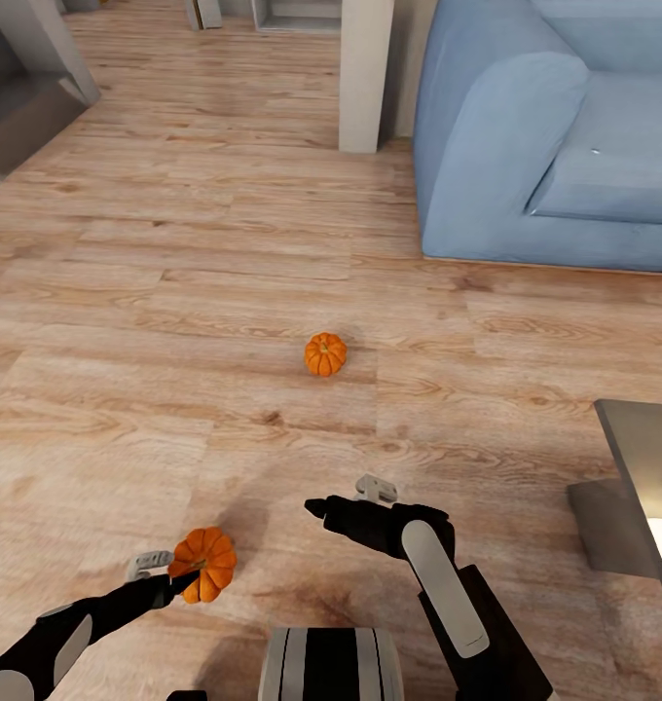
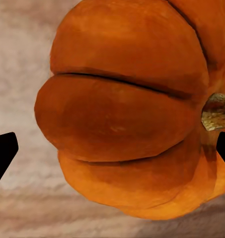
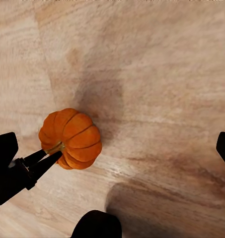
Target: Place each of the two pumpkins and all three candles from the living room inside a cabinet in the living room (use any cabinet), then make sure every cabinet is closed, and position the cauldron so it is next to a table in the living room.
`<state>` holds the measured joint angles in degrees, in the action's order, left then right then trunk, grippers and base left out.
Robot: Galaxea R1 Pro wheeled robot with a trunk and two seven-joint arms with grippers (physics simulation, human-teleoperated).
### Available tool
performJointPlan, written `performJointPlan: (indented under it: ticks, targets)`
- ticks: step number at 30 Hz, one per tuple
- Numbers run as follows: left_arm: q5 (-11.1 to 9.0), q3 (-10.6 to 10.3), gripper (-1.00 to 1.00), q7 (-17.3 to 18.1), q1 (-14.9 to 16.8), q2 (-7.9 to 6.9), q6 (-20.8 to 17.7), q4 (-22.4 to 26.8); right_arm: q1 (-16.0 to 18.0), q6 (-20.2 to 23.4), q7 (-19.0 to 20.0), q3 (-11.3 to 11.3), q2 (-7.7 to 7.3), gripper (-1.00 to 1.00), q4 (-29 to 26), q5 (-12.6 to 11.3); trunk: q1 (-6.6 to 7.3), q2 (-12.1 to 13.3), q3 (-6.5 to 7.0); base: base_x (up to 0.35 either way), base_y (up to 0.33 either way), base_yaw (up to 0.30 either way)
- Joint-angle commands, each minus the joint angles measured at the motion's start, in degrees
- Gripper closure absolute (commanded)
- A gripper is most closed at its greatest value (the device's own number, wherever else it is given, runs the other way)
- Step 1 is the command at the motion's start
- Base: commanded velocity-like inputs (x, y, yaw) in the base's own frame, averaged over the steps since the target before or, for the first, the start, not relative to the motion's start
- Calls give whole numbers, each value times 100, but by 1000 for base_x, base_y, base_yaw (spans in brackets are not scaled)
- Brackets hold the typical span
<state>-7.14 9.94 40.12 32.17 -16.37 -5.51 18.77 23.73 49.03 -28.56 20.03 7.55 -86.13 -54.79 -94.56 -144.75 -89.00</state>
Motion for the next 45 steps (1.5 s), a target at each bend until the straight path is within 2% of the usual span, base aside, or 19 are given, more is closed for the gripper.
performJointPlan:
  ticks: [1,13,14,45]
  targets:
    - [46,8,-100,-329,0,22,7,-5,0,1,0,1,13,-100,0,3,-2,0,0,0,-131,0]
    - [46,8,-100,-333,0,20,17,-5,0,1,0,1,36,-100,0,3,-2,0,0,0,-19,0]
    - [46,10,100,-331,0,20,16,-5,0,1,0,1,36,-100,2,3,-2,0,0,0,0,0]
    - [37,17,100,-328,0,2,50,-5,0,1,0,1,36,-100,0,5,-2,0,0,0,0,0]
